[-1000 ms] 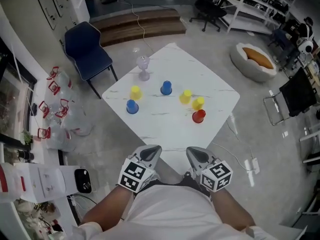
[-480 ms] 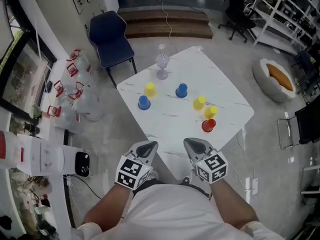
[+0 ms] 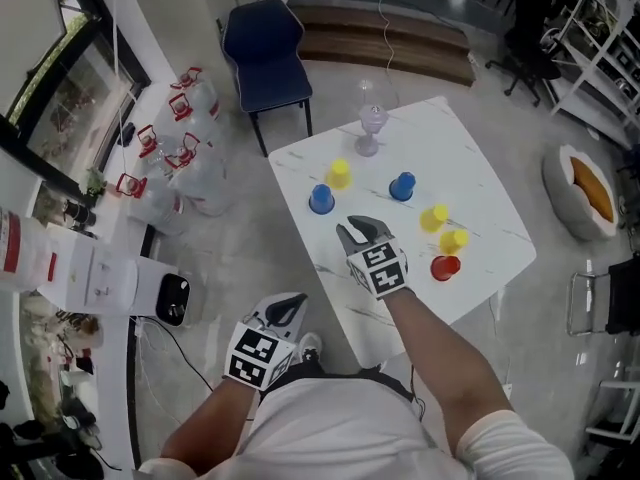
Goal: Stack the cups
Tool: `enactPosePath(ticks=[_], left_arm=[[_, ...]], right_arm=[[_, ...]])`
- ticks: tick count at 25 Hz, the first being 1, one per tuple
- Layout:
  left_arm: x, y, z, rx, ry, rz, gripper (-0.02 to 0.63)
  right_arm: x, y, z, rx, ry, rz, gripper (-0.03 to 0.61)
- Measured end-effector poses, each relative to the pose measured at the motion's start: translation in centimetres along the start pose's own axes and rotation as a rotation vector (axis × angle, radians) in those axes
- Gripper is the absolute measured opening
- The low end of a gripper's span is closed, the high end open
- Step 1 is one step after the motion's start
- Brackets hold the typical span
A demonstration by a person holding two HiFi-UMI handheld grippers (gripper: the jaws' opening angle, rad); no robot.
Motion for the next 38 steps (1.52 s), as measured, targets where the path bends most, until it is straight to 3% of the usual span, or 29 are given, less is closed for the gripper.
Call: enactPosePath(ticks=[12, 16, 18, 27, 38], left_arm=[[-2.8, -2.4, -5.2, -0.072, 0.116, -0.036, 0.009], [-3.6, -3.0, -6.1, -0.087, 0.134, -0.046, 0.009], [-3.8, -3.3, -6.5, -0.091, 0.137, -0.05, 0.009], [-2.0, -2.3, -6.3, -0.065, 0.072, -0.025, 0.009], [0.9, -0.7, -3.6, -0.005, -0.041, -0.011, 0.009]], right_arm=[[12.9, -0.2, 2.4, -0.06, 0.003, -0.216, 0.265], [14.7, -0.7, 2.7, -0.091, 0.014, -0.247, 0.26], [14.8, -0.5, 2.7, -0.103, 0.012, -0.241, 0.218], [7.7, 0.1, 1.3, -0.042, -0.015, -0.126, 0.215], [-3.8, -7.5, -0.6, 0.077, -0.074, -0.203, 0.215]])
Point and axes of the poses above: the fingertips, and each gripper's own axes: x forward along the fingers, z to its right, y out of its top, the point moved 5 cm from there along -x, backward along the fingers, and after that the axes turned 2 degrees about -x, right-handed, at the moved point
